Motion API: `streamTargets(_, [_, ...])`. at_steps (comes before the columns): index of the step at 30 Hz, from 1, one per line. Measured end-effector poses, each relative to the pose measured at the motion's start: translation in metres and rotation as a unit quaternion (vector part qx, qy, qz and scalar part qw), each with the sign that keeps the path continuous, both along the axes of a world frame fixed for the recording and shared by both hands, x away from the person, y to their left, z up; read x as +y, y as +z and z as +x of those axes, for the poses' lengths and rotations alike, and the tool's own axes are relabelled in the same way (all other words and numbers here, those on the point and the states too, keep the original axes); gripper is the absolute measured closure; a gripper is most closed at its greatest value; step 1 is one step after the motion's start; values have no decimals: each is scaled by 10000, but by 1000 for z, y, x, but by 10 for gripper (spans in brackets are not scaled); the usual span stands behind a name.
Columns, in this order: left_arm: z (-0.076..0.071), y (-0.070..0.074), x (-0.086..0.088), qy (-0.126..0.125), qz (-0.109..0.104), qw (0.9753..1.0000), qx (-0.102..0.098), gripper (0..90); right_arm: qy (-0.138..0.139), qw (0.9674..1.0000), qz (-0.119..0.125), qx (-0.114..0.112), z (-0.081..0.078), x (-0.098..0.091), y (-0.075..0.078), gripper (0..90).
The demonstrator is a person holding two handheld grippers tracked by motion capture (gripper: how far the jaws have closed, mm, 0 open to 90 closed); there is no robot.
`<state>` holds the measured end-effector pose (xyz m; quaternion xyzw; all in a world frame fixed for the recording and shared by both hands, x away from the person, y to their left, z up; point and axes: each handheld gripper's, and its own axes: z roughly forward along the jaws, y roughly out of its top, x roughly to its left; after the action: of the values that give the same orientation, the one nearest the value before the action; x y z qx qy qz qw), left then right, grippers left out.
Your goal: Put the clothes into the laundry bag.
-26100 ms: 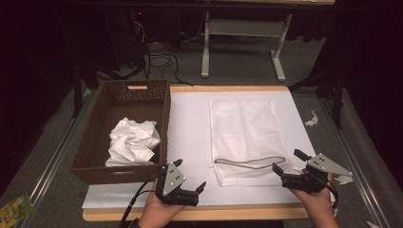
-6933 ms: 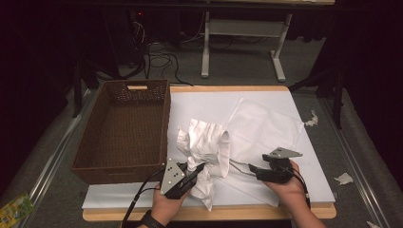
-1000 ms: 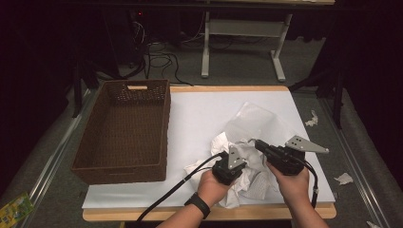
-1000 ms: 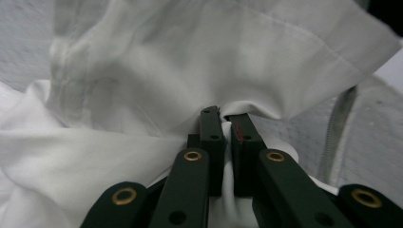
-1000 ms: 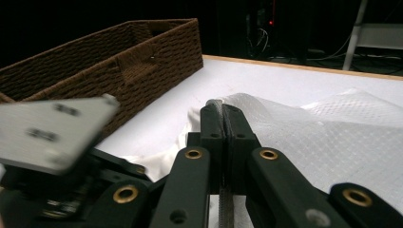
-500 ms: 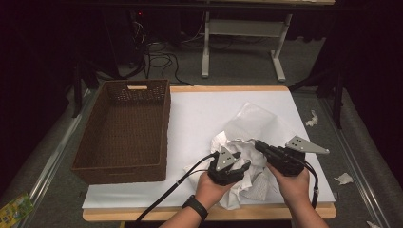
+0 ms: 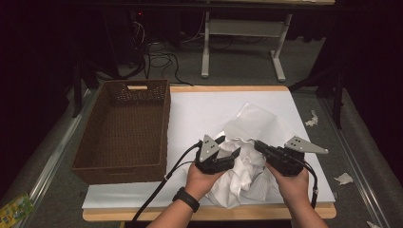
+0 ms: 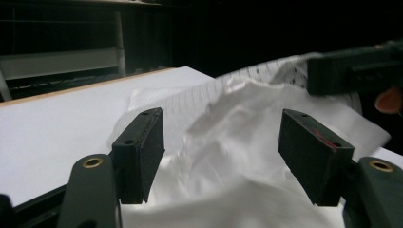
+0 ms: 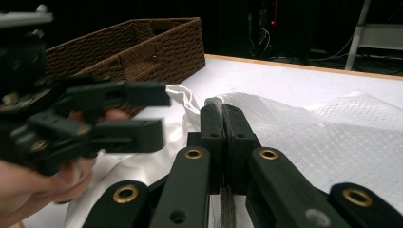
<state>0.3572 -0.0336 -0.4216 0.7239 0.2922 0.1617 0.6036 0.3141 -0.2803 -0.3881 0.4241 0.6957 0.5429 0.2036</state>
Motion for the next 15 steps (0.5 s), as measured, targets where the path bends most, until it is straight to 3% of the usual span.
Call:
streamTargets(3, [9, -1, -10, -198, 44, 9998, 85, 443, 33, 10000, 4, 1, 1, 0, -1, 892])
streamTargets(6, [8, -5, -14, -315, 31, 9991, 275, 684, 13, 10000, 14, 15, 1, 0, -1, 892])
streamTargets(8, [2, -7, -18, -454, 123, 9986, 257, 830, 8, 10000, 12, 21, 1, -1, -1, 892])
streamTargets(12, [-5, -13, -28, -671, 335, 9963, 415, 863, 14, 10000, -9, 24, 2, -1, -1, 892])
streamTargets(15, [1, -19, -36, -541, 513, 9956, 569, 859, 38, 10000, 5, 5, 1, 1, 0, 892])
